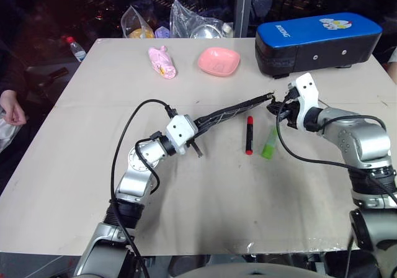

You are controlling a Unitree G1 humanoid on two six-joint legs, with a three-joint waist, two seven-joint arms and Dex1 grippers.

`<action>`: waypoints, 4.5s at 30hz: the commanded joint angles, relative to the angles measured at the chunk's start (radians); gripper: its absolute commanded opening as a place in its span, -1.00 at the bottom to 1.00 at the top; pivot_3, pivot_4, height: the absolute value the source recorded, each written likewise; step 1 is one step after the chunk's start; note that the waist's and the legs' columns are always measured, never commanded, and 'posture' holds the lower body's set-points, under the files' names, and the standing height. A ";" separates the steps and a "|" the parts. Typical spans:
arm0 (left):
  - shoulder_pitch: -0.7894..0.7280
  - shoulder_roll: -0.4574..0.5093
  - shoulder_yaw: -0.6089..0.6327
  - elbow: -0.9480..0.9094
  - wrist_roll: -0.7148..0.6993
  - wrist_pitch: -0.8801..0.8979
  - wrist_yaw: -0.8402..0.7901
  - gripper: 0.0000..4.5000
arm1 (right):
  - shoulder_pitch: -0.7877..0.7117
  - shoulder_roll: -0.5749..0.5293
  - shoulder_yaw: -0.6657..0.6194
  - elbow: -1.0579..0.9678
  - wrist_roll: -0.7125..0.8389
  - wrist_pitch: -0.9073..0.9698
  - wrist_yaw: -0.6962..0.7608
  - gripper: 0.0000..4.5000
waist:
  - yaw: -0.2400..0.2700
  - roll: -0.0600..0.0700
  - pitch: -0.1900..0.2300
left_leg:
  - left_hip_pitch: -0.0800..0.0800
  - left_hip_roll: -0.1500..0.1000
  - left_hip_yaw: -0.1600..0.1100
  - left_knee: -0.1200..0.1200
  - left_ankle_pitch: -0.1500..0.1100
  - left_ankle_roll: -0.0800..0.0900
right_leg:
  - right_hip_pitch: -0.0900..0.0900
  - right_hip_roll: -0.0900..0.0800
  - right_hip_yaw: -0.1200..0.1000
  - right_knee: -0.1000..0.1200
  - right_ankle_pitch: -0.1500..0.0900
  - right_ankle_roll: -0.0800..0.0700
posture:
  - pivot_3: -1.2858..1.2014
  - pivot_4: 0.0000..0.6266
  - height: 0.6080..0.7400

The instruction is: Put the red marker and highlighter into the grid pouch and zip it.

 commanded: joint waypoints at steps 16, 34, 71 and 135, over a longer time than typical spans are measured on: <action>0.023 -0.020 0.000 -0.063 0.042 -0.032 0.068 -1.00 | -0.117 0.022 0.152 -0.188 0.009 0.068 0.055 -0.98 | 0.000 0.000 0.000 | -0.001 0.000 -0.001 -0.001 0.000 0.000 | -0.001 0.000 -0.001 -0.002 0.000 0.000 | 0.03 -0.52 0.79; 0.032 -0.025 -0.018 -0.065 0.082 -0.045 0.066 -1.00 | -0.161 0.031 0.263 -0.225 0.010 0.037 0.181 -0.98 | 0.000 0.000 0.000 | -0.002 0.001 -0.001 -0.002 0.000 0.000 | -0.001 -0.001 -0.001 -0.004 0.000 0.000 | 0.03 -0.52 0.79; 0.045 0.045 -0.048 -0.008 0.134 -0.178 0.000 -1.00 | -0.232 -0.071 0.362 -0.218 -0.018 -0.016 0.369 -0.98 | -0.001 0.000 0.000 | -0.013 0.001 -0.006 -0.002 0.000 0.000 | -0.008 -0.003 -0.006 -0.010 0.001 -0.001 | 0.03 -0.52 0.79; 0.007 0.043 0.015 -0.037 0.199 -0.180 0.160 -1.00 | -0.132 -0.057 0.159 -0.132 0.018 0.056 0.178 -0.96 | 0.001 0.000 0.000 | -0.013 0.002 -0.005 0.000 0.000 0.000 | -0.008 0.000 -0.006 -0.010 0.003 -0.003 | 0.03 -0.52 0.79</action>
